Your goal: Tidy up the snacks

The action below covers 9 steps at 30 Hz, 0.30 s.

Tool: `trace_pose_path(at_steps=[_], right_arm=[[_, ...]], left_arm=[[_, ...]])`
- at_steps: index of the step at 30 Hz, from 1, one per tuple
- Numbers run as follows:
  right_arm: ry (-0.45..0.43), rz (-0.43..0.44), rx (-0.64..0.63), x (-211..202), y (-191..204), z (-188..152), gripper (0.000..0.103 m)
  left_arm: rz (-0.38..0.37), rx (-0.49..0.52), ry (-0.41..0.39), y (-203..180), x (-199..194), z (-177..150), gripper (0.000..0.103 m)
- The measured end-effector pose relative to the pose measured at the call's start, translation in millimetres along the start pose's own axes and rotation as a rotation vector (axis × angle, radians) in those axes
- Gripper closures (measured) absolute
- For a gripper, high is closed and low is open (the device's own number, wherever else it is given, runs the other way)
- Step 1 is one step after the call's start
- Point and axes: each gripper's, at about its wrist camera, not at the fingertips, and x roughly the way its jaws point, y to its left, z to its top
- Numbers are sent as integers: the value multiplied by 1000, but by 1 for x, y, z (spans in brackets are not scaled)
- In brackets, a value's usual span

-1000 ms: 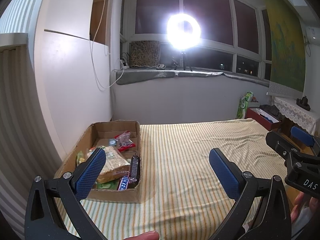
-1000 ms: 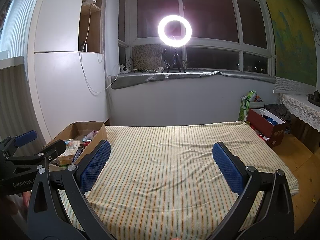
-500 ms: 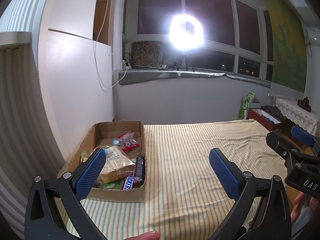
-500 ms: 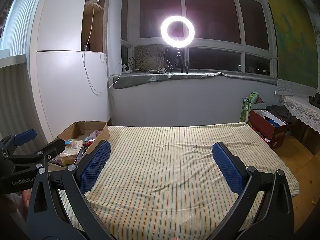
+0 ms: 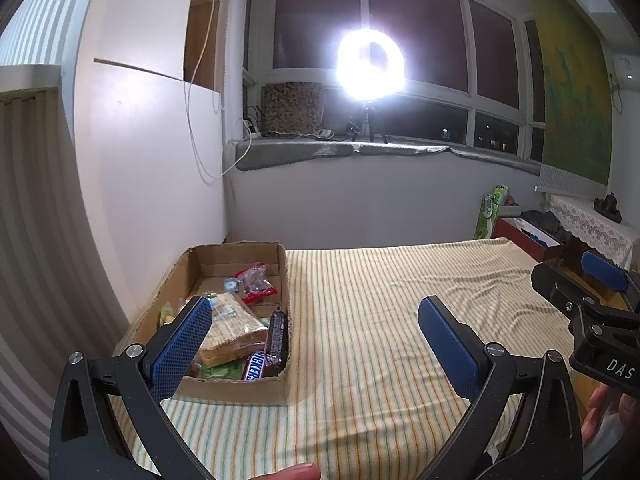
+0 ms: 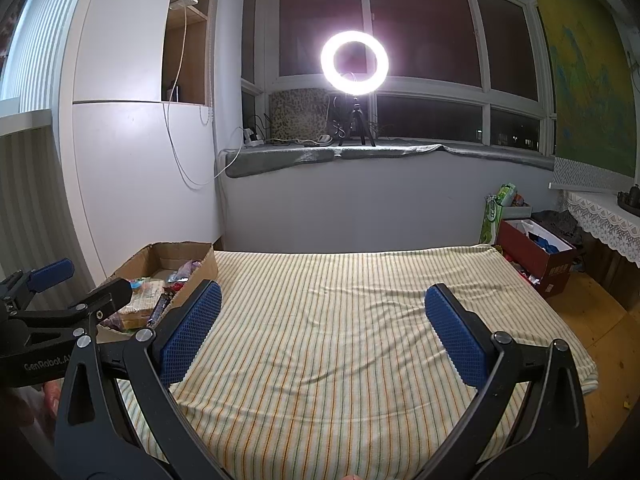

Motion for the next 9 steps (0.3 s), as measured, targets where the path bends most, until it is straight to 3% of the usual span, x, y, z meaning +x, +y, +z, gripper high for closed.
trace_pose_path(at_steps=[5,9], right_arm=[[4,2,-1,1,-2,1,0],[5,1,-1,0,-1,0,0]], left_arm=[[-15,10,-1,-2,2,-2,1],[15,29,-24,-2,0,-4,3]])
